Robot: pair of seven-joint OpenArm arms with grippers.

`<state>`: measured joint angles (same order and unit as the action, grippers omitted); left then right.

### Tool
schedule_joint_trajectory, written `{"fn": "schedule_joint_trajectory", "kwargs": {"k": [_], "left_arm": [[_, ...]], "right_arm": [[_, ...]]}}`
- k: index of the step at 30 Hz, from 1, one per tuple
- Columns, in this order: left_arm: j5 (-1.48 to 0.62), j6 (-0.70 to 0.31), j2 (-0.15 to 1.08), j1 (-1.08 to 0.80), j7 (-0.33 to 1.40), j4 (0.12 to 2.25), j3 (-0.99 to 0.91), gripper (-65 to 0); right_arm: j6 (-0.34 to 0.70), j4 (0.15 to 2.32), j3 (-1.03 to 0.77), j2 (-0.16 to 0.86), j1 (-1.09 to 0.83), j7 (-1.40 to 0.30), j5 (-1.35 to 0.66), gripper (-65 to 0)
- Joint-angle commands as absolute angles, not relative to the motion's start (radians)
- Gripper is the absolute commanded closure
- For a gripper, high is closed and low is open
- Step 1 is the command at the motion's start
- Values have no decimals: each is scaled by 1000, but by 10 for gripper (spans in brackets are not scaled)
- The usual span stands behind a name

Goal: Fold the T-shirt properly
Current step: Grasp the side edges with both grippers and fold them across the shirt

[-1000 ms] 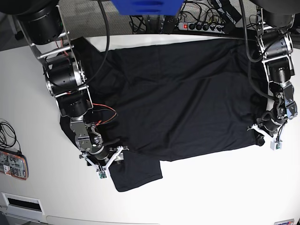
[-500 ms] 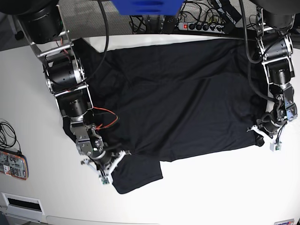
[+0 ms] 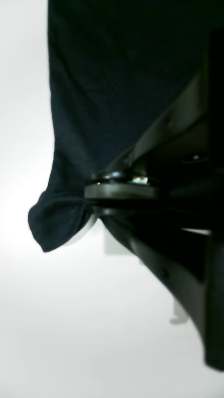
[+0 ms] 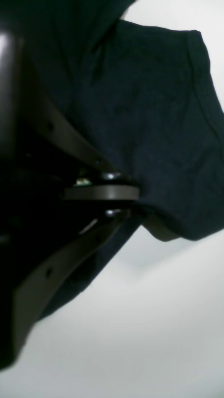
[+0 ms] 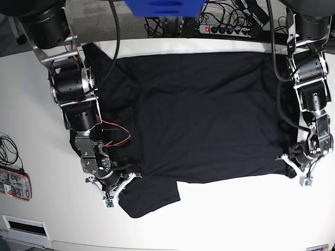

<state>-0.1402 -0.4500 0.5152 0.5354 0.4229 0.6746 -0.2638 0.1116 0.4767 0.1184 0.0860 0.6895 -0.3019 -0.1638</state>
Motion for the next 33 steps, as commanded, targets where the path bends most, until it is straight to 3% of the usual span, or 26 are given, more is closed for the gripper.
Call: {"fn": "schedule_joint_trajectory", "kwargs": {"k": [1,23,29,33], "left_arm": [[-140,-447,535,578,400,691,-266,0],[-140,-447,541,682,400,693,-266,0],[-140,-447,538,691,400,694,-266,0],[-147,-447,538,622,401,733,-266,0]], "right_arm": [[108,492,111,90,731,-277,-166,0],[108,498,110,111,822,-277,-166,0],[108,521,110,116,814,-277,-166,0],[107,641,110,162,704,-308,-166,0]]}}
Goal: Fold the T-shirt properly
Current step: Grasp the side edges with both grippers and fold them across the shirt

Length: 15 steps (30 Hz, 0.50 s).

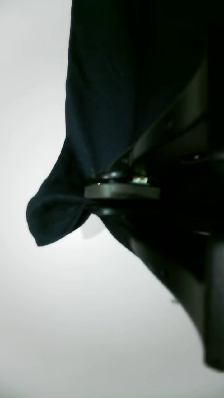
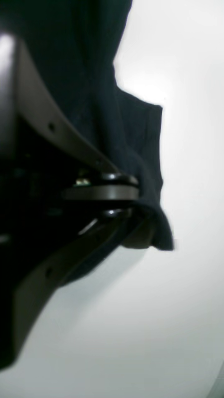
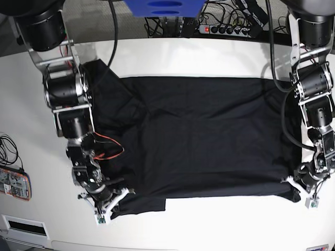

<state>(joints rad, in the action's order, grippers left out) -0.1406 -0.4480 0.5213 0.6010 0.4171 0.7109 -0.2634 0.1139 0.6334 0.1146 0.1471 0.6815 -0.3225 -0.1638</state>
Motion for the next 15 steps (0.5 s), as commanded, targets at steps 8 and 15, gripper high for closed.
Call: {"fn": "schedule_joint_trajectory", "kwargs": {"k": [8,15], "left_arm": [[-148,-447,501,349,407,1061,-274,0],[-151,-438,455,166,407,1262,-364,0]], "right_arm": [[62,860,13,165,493,-318,-165,0],[61,1030,-62,166,357,-364,-163,0]]}}
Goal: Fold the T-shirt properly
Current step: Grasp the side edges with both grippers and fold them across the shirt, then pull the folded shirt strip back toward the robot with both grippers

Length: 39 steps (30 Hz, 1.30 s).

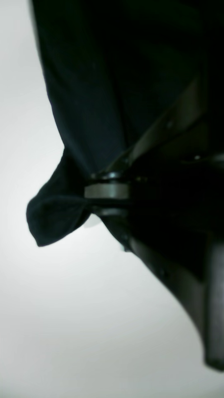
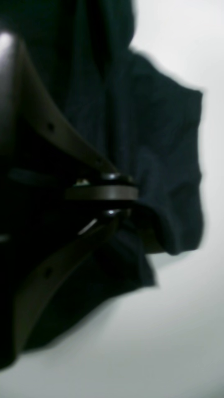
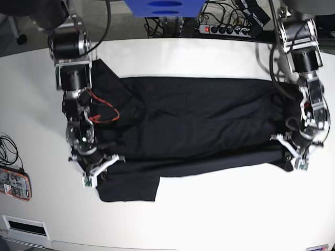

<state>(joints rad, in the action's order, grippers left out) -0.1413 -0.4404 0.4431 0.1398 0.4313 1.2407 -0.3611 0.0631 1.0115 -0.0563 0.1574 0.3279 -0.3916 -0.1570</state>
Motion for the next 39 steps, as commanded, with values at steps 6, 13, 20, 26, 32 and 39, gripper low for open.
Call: {"fn": "schedule_joint_trajectory", "kwargs": {"k": [6,13,20,26,32,39], "left_arm": [[-150,-418,395,39,407,1422,-506,0],[-150,-418,398,-64,407,1532,-544,0],[-151,-418,387,-113,407,1604,-544,0],[-151,-418,349,-183,407,1695,-601,0],[-151,-418,288,-260,407,1805,-671,0],[-151,-418,266,-349,407,1848,-671,0]], "right_arm": [[61,1136,-128,168,262,-377,-163,0],[61,1296,-127,193,180,-432,-163,0],[61,1509,-163,193,82,-533,-163,0],[61,1636,-203,194,-10,-584,-162,0],[61,1761,-203,189,-108,-582,-10,0],[61,1825,-202,136,-137,-581,234,0]]}}
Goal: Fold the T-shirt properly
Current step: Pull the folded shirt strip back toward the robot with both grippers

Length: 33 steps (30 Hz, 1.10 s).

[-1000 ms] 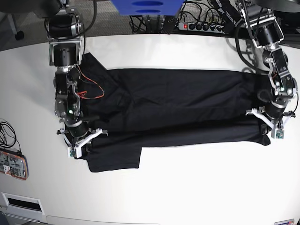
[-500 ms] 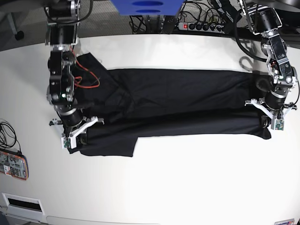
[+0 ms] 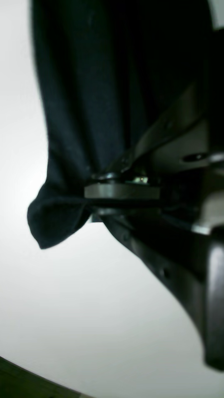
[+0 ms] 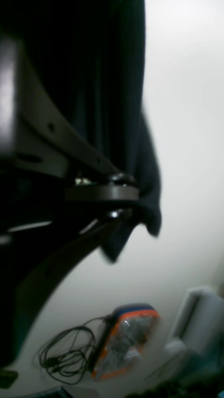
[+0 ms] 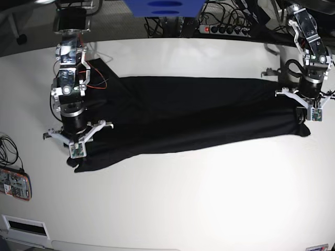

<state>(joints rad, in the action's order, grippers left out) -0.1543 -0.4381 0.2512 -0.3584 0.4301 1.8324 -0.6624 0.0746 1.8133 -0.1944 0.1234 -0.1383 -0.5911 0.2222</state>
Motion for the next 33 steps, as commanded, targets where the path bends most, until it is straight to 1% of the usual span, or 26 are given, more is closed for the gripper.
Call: {"fn": "schedule_joint_trajectory", "kwargs": {"k": [1,12,23,29,33], "left_arm": [[-151,-418,266,-351,407,1847,-671,0],[-150,-418,266,-381,404,1827,-671,0],[-145,-418,263,-383,403,1753,-670,0],[-139,-418,239,-383,403,1750,-668,0],[-137,-418,239,-383,403,1750,-665,0]], "right_arm": [[61,1830,-202,134,-139,-581,237,0],[61,1834,-203,130,-225,-582,234,0],[59,1837,-203,130,-318,-582,239,0],[59,1827,-203,130,-328,-585,240,0],[59,1828,-199,130,-328,-647,240,0]]}}
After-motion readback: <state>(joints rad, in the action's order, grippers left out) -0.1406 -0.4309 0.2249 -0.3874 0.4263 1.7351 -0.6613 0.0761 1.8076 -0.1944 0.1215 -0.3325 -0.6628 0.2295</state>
